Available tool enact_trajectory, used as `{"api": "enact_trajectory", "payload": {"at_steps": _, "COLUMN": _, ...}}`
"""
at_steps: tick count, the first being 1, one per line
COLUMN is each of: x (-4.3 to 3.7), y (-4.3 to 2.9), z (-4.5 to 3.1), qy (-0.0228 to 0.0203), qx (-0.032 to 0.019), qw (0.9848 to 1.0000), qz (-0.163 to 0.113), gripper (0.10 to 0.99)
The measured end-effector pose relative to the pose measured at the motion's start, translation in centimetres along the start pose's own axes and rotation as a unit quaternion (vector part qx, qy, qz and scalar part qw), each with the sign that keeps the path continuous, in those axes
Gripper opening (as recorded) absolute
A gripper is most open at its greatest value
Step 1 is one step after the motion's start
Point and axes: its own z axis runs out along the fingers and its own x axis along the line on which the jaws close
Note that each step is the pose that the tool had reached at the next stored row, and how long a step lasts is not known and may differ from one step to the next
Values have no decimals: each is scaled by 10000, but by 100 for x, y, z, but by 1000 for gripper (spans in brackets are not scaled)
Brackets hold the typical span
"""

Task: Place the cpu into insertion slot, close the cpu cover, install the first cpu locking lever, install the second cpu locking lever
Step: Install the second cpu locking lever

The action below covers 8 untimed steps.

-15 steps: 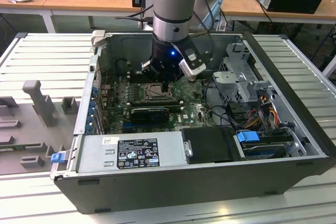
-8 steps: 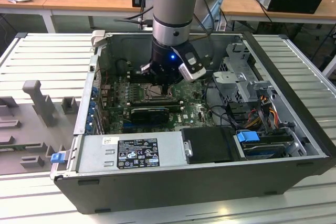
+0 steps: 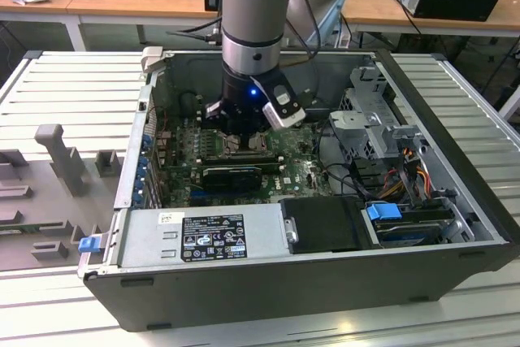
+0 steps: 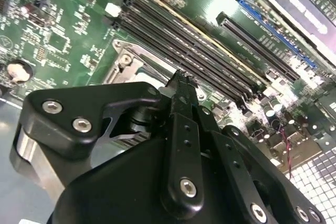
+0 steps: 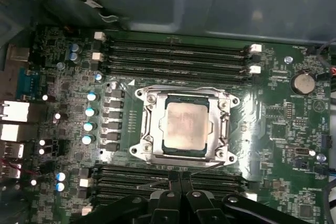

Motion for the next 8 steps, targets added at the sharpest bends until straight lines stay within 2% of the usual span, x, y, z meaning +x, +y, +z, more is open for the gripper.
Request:
{"api": "enact_trajectory", "payload": {"at_steps": 5, "x": 29, "y": -7, "z": 84, "qy": 18, "qx": -10, "qw": 10000, "qz": 2, "gripper": 106}}
{"api": "enact_trajectory", "payload": {"at_steps": 8, "x": 125, "y": -38, "z": 94, "qy": 5, "qx": -184, "qw": 9998, "qz": 0, "gripper": 106}}
